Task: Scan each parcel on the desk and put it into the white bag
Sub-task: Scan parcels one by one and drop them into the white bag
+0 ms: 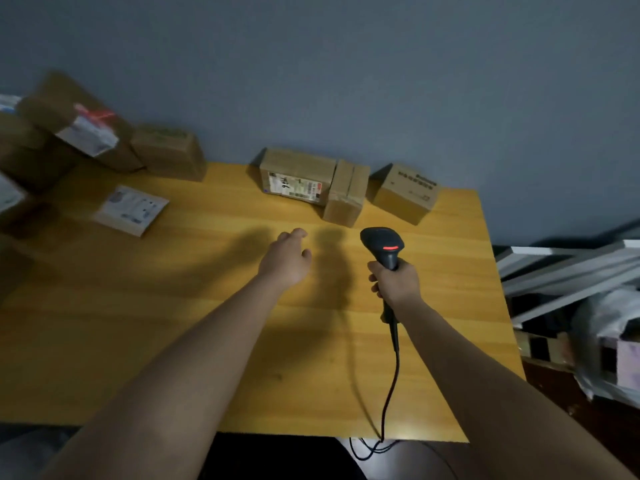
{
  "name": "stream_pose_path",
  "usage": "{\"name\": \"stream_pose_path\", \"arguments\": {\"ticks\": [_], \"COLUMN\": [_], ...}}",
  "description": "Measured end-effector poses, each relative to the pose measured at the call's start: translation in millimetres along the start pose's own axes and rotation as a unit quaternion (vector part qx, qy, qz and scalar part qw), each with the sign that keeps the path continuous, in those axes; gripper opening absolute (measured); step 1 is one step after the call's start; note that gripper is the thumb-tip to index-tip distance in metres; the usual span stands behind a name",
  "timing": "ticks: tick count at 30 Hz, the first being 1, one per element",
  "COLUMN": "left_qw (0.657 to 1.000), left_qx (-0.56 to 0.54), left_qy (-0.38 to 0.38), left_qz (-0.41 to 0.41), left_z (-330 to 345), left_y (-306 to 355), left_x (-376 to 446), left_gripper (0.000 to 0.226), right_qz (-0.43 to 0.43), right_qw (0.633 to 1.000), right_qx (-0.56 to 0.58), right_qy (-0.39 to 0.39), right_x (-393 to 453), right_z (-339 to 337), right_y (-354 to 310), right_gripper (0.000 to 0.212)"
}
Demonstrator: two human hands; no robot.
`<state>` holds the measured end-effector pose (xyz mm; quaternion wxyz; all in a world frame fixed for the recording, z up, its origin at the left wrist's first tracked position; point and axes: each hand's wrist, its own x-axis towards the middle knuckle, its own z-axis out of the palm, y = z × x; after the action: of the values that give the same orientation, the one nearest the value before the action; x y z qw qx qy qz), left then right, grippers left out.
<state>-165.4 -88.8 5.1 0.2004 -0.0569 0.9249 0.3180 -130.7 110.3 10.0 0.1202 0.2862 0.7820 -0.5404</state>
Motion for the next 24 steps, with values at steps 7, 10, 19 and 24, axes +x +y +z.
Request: {"name": "stream_pose_path", "arguments": {"ticks": [7,10,19,24], "left_qw": [0.993,0.982,0.942,0.937], "left_qx": [0.098,0.148,0.278,0.237], "left_qy": [-0.005,-0.008,-0.016,0.084], "left_qz": [0.066,0.121,0.186,0.244], "left_z": [25.9,33.1,45.6,51.6], "left_y": [42.1,52.2,55.0,39.2], "left_x": [66.3,95.0,145.6,102.3], "left_gripper": [0.065,0.069,0.081,0.044], "right_qz": [0.026,0.034,0.037,0.057], "right_qw": [0.999,0.998,0.997,0.996], "right_qx": [0.044,0.045,0.038,0.051], "right_qy": [0.012,0.031,0.057,0.044], "right_x": [46.2,64.3,94.5,83.7], "right_z": [4.5,3.3,-4.7,-6.3], "right_y": [9.4,15.4,17.4,24.3], "right_gripper": [0.010,0.009,0.011,0.009]}}
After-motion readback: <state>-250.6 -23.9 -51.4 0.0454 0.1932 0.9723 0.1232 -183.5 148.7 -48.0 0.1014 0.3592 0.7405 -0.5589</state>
